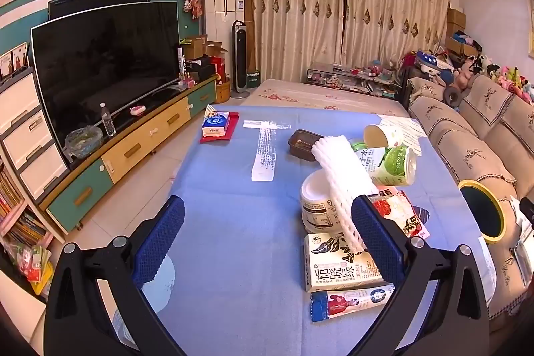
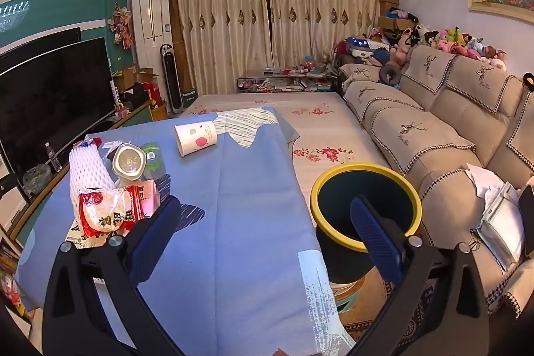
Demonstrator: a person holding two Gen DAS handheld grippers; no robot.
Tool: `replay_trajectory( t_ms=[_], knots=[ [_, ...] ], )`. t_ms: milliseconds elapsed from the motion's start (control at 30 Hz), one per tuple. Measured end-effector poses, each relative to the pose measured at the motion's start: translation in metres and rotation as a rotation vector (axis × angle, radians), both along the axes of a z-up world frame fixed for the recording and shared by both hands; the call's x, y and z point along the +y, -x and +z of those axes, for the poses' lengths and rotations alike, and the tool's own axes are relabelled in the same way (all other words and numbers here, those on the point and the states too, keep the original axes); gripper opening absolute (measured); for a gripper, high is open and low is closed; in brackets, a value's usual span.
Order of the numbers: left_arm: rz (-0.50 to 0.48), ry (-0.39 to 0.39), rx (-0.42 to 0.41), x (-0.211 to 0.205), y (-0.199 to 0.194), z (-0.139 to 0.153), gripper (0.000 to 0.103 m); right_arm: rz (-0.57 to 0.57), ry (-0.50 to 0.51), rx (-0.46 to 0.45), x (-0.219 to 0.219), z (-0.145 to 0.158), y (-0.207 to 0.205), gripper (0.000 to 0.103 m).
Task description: Collect trash
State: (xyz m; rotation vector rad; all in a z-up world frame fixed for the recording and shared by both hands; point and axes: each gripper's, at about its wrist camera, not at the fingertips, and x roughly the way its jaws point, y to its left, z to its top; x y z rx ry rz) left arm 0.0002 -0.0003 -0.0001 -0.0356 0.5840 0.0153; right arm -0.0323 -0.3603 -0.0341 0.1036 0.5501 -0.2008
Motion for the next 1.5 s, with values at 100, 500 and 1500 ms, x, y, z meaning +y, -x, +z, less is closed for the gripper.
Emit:
replay_trajectory(
  t_ms=[100, 500, 1500],
  knots=[
    [0.000, -0.010, -0.001, -0.001, 0.000, 0.000, 0.099, 0.000, 0.001, -0.004, 0.000, 0.000, 0.000, 0.097],
    [-0.014, -0.011, 0.006, -0.006, 0.003, 0.000, 0.099, -0.001, -0.004, 0.002, 0.001, 0.001, -0.006, 0.097],
    [-0.026, -0.013, 0.008, -0.006, 0.003, 0.002, 0.099, 0.002, -0.022, 0.025, -0.001, -0.011, -0.008, 0.097]
  ],
)
